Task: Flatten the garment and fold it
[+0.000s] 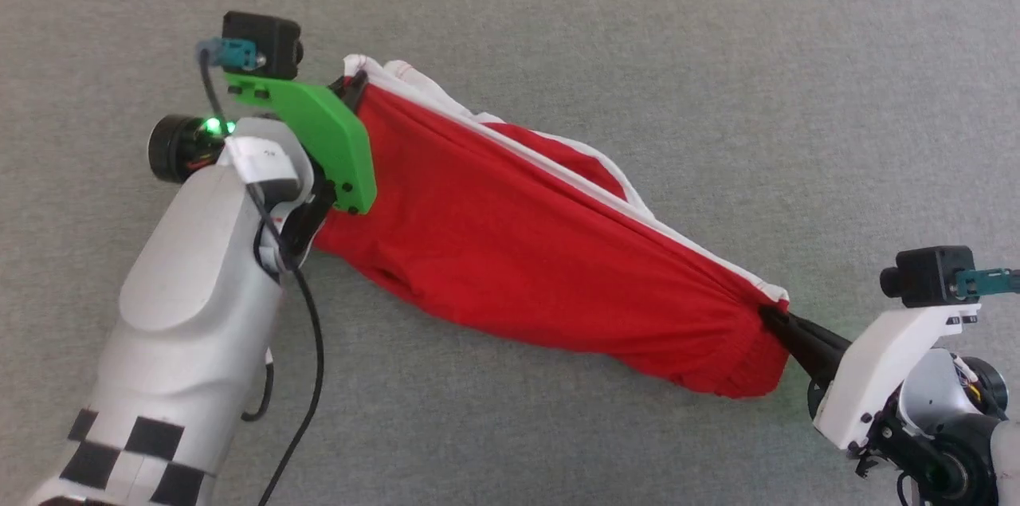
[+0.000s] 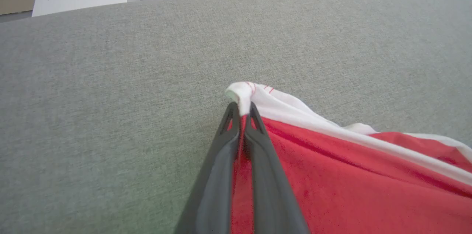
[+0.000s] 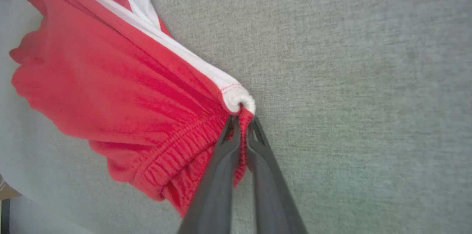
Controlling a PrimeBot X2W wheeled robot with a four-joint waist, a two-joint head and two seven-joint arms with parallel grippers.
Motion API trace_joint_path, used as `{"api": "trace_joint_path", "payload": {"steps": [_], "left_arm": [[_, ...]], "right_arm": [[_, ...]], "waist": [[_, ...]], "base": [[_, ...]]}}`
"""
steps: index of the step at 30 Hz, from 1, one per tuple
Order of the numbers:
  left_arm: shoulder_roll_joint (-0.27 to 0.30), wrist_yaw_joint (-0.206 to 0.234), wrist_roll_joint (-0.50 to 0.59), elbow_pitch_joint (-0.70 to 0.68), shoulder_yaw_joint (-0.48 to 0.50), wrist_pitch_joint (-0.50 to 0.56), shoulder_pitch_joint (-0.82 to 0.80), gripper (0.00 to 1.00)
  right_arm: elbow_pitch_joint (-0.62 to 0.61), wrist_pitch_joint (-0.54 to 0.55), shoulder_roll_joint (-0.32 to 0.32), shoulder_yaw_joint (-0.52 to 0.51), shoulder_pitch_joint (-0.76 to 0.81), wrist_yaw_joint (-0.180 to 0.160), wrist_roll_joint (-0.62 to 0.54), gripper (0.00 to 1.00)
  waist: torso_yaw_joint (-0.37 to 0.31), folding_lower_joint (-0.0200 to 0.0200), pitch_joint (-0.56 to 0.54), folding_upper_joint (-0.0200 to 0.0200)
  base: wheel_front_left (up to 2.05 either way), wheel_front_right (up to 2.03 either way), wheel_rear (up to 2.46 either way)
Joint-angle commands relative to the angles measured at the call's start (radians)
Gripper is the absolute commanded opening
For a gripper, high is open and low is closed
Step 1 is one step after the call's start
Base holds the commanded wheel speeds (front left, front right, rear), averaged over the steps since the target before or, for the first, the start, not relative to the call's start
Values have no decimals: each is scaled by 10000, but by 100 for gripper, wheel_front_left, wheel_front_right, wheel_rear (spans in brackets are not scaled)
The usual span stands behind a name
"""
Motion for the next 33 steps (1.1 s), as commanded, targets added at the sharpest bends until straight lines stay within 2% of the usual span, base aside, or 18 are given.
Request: {"api": "trace_joint_path", "payload": {"steps": [1, 6, 7, 8, 9, 14, 18, 20, 26, 30, 33], "left_arm": [[117, -11, 79, 178, 50, -95, -327, 0], [33, -150, 138, 825, -85, -180, -737, 0], [9, -163, 131, 919, -83, -241, -785, 38], [-13, -156, 128, 1059, -81, -298, -824, 100], [-28, -144, 121, 1156, -67, -365, -854, 100], [23, -90, 21, 1290, 211, -1255, -756, 100], [262, -75, 72, 563, 427, -2476, -24, 100], [464, 77, 201, 50, 485, -2966, 566, 100], [1051, 820, 519, -1765, 740, -4029, 2680, 100], [1209, 1403, 484, -2881, 916, -4161, 4147, 100], [1232, 1821, 353, -3587, 1072, -4060, 5003, 100]], "right_arm": [[103, 81, -54, -58, -94, -23, -122, 0], [199, 142, -36, 178, -227, -23, -113, 0], [214, 139, -43, 224, -248, -23, -112, 0], [203, 78, -58, 303, -283, -23, -104, 18], [198, 39, -74, 372, -292, -23, -90, 100], [-175, -742, -52, 416, -178, -23, -286, 100], [-922, -1273, 218, 196, 428, -23, -776, 100], [-1386, -1365, 370, 102, 906, -23, -1156, 100], [-2242, -905, 589, 143, 2418, -23, -2412, 100], [-1969, -608, 598, 149, 2794, -23, -2323, 100], [-1490, -598, 600, 28, 2480, -23, -2387, 100]], "waist": [[-253, 0, 242, 0], [-400, 0, 285, 0], [-417, 0, 272, 0], [-436, 0, 233, 0], [-445, 0, 196, 0], [-438, 0, -261, 0], [-290, 0, -763, 0], [-170, 0, -1001, 0], [258, 0, -1432, 0], [473, 0, -1566, 0], [605, 0, -1616, 0]], "base": [[0, 0, 0], [0, 0, 0], [0, 0, 0], [0, 0, 0], [0, 0, 0], [0, 0, 0], [0, 0, 0], [0, 0, 0], [0, 0, 0], [0, 0, 0], [0, 0, 0]]}}
